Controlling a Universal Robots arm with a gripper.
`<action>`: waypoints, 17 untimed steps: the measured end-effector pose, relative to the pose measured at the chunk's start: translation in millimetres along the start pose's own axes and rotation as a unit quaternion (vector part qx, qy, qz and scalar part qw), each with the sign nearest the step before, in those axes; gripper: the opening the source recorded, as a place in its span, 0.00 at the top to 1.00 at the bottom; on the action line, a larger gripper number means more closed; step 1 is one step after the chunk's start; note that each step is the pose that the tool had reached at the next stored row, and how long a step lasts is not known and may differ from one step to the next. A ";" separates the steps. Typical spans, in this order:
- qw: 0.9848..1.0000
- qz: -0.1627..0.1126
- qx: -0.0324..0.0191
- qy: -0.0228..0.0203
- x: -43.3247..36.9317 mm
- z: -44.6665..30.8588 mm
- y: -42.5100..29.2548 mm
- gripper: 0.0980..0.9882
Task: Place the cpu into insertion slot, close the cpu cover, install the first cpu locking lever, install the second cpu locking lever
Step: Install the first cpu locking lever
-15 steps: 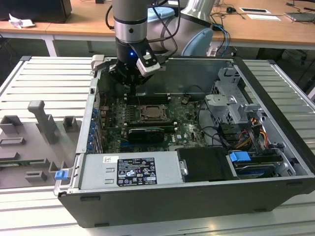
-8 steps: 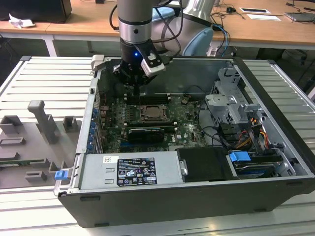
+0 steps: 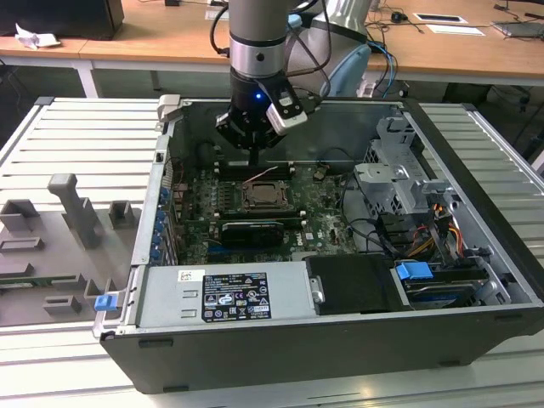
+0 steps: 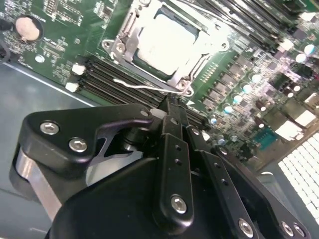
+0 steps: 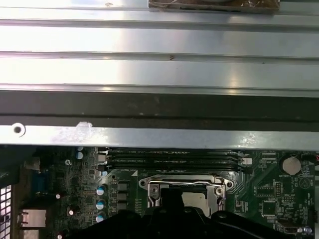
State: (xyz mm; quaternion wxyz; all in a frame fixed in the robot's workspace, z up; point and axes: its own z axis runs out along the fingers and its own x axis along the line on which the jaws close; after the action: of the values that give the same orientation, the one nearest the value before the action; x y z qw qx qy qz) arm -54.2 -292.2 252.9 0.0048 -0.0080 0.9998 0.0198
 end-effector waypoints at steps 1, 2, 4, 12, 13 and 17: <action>1.000 0.000 -0.002 0.000 -0.4 0.3 0.0 0.99; 1.000 0.000 -0.003 0.000 -0.5 0.9 0.1 0.99; 1.000 0.000 -0.003 0.000 -0.7 1.3 0.0 0.99; 1.000 0.000 -0.003 0.000 -2.7 2.5 0.0 0.99; 1.000 0.000 -0.003 0.000 -3.0 2.8 -0.1 0.99; 1.000 0.000 -0.003 0.000 -3.4 3.3 -0.1 0.99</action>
State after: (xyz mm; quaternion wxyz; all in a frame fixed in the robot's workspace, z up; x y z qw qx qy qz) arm -50.7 -292.1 249.6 0.0049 -0.0079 0.9997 0.0229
